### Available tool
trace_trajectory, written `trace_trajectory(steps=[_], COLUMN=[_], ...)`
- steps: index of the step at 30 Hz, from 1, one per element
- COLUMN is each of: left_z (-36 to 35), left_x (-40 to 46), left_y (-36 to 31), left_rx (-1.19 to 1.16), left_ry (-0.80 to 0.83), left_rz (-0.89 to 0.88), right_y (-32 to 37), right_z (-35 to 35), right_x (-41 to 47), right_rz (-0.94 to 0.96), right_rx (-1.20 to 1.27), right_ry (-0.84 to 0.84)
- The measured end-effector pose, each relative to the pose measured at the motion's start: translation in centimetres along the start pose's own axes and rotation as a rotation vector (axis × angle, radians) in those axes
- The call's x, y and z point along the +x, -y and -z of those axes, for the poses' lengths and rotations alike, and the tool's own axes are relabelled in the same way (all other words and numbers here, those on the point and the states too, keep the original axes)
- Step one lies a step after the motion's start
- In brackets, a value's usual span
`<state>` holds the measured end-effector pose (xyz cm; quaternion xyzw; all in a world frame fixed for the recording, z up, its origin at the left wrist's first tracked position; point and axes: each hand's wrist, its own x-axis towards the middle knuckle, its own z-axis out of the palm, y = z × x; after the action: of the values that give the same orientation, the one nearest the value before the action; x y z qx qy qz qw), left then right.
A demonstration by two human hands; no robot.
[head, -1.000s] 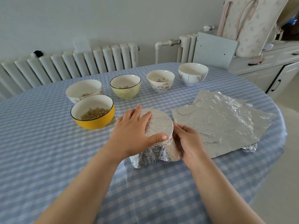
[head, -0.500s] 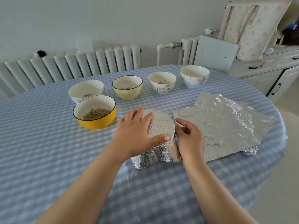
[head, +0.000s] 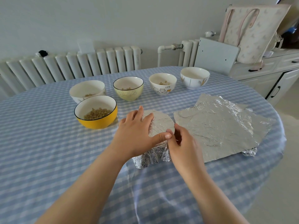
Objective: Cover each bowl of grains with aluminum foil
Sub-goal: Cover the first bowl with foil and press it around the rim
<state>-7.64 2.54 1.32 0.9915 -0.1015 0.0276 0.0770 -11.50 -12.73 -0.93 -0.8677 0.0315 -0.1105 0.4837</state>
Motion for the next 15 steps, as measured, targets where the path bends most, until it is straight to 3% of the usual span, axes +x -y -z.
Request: trace_trajectory(steps=[5, 15], left_z=[0.3, -1.4], left_x=[-0.1, -1.8], left_y=[0.1, 2.2], left_rx=[-0.097, -0.676], left_ry=[0.000, -0.168], left_rz=[0.011, 0.123], right_y=[-0.6, -1.4], right_z=[-0.8, -0.9], right_x=[-0.6, 0.5], right_rz=[-0.053, -0.001], right_rx=[0.171, 0.178], right_ry=[-0.023, -0.002])
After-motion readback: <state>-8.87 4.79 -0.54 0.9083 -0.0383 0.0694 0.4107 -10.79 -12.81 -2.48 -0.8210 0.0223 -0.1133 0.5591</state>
